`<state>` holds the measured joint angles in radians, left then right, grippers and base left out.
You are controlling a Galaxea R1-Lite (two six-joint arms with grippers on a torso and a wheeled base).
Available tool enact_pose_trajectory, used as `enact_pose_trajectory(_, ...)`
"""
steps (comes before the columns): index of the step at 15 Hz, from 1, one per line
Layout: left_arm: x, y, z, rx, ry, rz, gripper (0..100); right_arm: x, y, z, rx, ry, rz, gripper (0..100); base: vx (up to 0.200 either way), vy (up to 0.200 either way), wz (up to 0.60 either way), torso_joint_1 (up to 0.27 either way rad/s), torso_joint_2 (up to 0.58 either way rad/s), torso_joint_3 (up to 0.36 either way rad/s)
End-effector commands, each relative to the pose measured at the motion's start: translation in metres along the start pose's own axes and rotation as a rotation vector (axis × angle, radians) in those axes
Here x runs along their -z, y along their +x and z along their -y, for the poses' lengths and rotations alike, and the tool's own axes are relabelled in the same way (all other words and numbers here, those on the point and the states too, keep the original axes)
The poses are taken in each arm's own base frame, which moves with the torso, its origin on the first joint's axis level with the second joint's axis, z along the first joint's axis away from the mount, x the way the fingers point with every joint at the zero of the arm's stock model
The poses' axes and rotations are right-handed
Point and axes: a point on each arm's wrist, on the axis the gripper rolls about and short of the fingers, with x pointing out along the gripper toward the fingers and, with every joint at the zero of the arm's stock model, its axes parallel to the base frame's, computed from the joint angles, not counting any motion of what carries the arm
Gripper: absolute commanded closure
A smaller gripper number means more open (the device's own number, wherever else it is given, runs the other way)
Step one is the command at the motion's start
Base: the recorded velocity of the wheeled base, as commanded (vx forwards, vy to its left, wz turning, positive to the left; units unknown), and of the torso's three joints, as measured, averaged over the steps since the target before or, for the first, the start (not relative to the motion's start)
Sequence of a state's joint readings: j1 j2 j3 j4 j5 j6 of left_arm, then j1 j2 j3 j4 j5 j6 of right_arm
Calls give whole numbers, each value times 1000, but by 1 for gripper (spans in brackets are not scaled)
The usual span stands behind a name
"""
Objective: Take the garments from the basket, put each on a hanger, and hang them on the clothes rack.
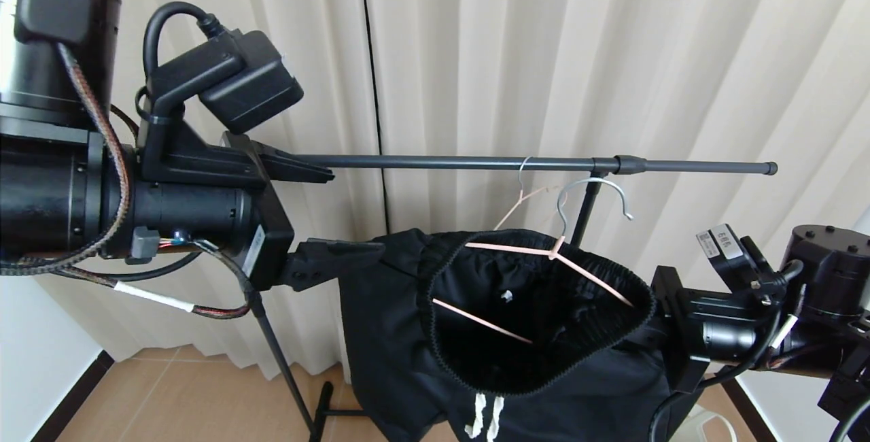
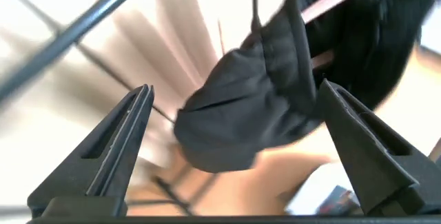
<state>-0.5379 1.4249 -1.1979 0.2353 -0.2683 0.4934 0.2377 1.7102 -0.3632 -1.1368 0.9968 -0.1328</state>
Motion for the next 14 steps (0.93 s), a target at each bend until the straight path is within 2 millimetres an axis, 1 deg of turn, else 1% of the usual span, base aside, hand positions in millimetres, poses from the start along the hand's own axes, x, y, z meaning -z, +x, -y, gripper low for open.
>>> enact_pose_trajectory(1,16,12,-17,52,98,-29,0,1,1,2,-1,5,-3,100,0,0,0,0,0,0)
enact_pose_trajectory(2,19,17,-19,70,142,-35,0,1,1,2,-1,5,-3,100,0,0,0,0,0,0)
enact_pose_trajectory(3,25,31,-20,101,207,-59,0,1,0,0,-17,3,0,100,0,0,0,0,0,0)
enact_pose_trajectory(5,31,45,-18,205,273,-23,0,1,0,-3,-49,3,3,100,0,0,0,0,0,0)
enact_pose_trajectory(8,33,58,-13,280,308,2,0,2,2,-7,-71,7,-1,100,0,0,0,0,0,0)
enact_pose_trajectory(12,32,68,-5,317,318,5,0,-2,3,-14,-101,-8,8,100,0,0,0,0,0,0)
enact_pose_trajectory(14,33,79,-5,332,315,-2,0,-3,6,-22,-129,-15,8,100,0,0,0,0,0,0)
